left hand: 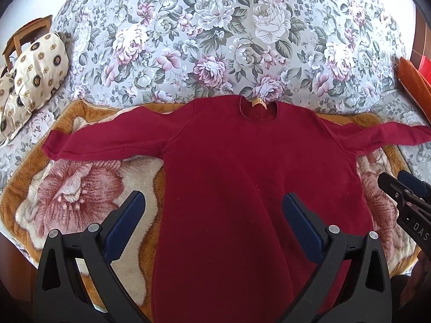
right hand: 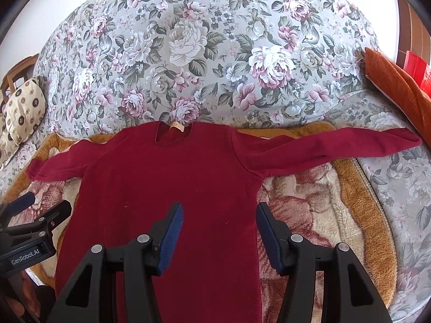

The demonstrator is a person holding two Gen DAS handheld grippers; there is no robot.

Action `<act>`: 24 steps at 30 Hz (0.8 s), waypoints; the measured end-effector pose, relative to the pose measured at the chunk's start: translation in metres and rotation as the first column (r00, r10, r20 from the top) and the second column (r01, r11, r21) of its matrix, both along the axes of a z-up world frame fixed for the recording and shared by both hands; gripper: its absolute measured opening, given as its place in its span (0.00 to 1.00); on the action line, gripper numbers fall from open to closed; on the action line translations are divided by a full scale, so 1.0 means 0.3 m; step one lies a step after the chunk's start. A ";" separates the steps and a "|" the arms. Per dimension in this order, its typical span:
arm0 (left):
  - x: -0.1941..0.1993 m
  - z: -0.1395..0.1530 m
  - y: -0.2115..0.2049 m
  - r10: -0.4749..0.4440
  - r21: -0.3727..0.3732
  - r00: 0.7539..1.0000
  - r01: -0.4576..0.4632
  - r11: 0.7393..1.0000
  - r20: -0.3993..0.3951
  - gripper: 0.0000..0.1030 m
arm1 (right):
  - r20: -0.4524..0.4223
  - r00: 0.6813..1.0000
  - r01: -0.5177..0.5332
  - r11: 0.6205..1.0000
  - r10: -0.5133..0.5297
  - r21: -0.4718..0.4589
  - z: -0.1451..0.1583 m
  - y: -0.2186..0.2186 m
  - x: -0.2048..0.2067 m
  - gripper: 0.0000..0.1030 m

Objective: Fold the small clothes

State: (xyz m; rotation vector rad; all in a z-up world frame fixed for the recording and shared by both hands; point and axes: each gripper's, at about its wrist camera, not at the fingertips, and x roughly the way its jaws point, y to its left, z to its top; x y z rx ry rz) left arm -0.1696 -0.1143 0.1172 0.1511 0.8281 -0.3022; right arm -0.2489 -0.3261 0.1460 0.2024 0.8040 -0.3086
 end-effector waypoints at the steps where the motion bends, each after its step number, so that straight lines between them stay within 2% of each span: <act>1: 0.003 -0.004 -0.002 0.000 0.002 1.000 0.000 1.000 -0.002 0.99 | -0.002 1.000 0.000 1.000 0.000 -0.001 -0.002 0.003 0.006 0.52; 24: 0.070 -0.056 0.020 0.022 0.021 0.999 -0.021 1.000 -0.028 0.99 | -0.037 0.999 -0.035 0.999 0.035 0.011 -0.060 0.053 0.112 0.52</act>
